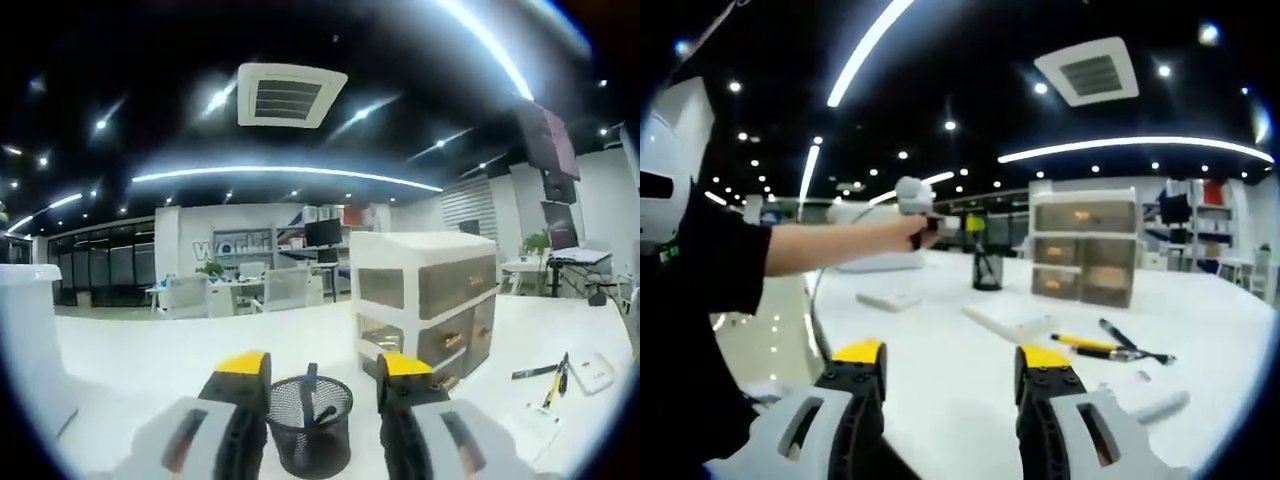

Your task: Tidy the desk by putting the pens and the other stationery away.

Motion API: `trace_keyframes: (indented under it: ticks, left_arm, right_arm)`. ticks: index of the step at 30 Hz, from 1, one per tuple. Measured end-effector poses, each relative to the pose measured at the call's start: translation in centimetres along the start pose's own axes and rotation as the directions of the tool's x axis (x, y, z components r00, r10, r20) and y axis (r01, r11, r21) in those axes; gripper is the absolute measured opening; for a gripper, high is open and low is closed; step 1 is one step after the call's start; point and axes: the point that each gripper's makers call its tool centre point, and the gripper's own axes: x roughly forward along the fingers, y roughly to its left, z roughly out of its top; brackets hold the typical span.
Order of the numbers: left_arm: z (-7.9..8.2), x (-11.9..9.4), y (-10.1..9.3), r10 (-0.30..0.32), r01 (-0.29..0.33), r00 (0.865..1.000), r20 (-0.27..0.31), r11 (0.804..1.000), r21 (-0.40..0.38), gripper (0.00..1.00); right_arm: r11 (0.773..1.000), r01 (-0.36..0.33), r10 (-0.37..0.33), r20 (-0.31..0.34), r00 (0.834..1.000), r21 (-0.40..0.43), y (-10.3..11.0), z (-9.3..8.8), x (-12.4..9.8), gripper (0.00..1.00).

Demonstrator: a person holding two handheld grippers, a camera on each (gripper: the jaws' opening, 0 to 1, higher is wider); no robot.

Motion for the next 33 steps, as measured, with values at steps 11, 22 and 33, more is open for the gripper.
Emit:
trace_keyframes:
  ticks: [11, 22, 33]
  left_arm:
    - [1.7, -4.3, -3.1, -0.064, 0.062, 0.996, 0.055, 0.998, 0.032, 0.47]
    - [0.2, -9.2, -7.1, -0.149, 0.149, 0.989, 0.020, 0.988, 0.033, 0.54]
    - [-2.6, -16.4, -11.2, -0.253, 0.252, 0.968, 0.006, 0.965, -0.073, 0.56]
  right_arm:
    - [1.000, -0.002, 0.002, 0.010, 1.000, -0.006, 0.5, 0.4, -0.5, 0.49]
    - [1.000, 0.009, -0.009, 0.007, 1.000, -0.019, 0.5, 0.7, -0.9, 0.51]
    - [0.999, 0.036, -0.036, 0.009, 0.999, -0.013, -0.5, 0.9, -1.6, 0.53]
